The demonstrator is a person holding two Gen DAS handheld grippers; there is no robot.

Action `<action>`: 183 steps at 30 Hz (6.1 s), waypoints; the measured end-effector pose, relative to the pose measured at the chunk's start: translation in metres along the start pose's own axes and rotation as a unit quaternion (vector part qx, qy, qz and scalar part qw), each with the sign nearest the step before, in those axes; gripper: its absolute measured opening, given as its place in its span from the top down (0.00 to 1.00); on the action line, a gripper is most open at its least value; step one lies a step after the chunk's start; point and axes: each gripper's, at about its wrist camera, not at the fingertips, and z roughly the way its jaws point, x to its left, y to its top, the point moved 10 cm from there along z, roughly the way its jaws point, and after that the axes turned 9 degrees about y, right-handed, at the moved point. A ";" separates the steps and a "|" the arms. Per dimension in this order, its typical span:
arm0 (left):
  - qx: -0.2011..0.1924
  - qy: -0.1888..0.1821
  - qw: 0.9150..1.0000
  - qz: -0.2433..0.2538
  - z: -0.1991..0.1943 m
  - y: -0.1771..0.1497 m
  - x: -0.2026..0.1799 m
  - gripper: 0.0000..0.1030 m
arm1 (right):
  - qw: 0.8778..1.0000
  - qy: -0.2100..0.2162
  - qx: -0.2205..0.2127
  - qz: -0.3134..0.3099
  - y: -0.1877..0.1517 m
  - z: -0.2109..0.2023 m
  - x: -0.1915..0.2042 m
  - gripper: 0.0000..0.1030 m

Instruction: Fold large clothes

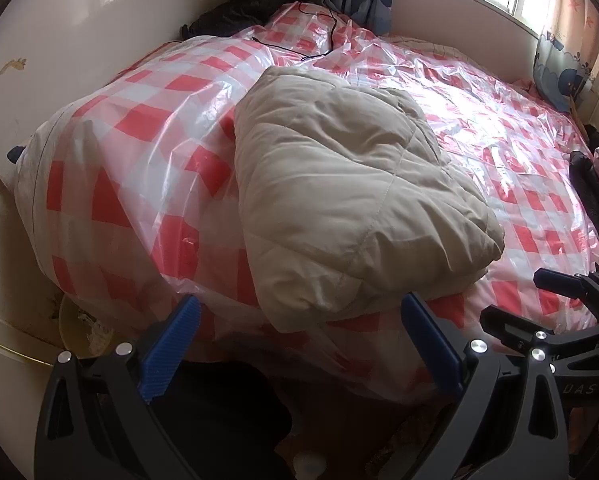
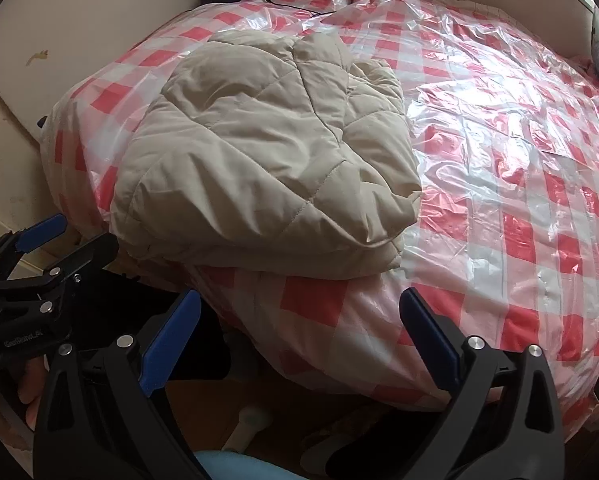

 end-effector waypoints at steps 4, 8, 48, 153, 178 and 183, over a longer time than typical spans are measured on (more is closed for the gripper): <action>0.001 0.001 1.000 -0.003 -0.002 0.000 0.000 0.07 | 1.000 -0.007 0.002 0.000 -0.001 0.000 -0.001 0.07; 0.006 0.004 1.000 -0.001 -0.002 -0.001 -0.001 0.07 | 1.000 -0.010 0.005 0.000 -0.002 -0.001 -0.003 0.07; 0.043 0.012 0.999 0.010 0.006 -0.007 -0.007 0.07 | 0.998 -0.047 0.042 -0.022 -0.010 0.002 -0.013 0.07; 0.095 0.016 0.995 0.019 0.017 -0.018 -0.014 0.07 | 0.998 -0.014 0.062 0.004 -0.034 0.019 -0.015 0.07; 0.063 0.027 0.998 0.010 0.009 -0.008 -0.014 0.07 | 0.998 -0.002 0.065 0.015 -0.042 0.020 -0.022 0.07; 0.082 0.030 0.996 0.010 0.013 -0.013 -0.015 0.07 | 0.998 -0.002 0.056 0.018 -0.041 0.010 -0.027 0.07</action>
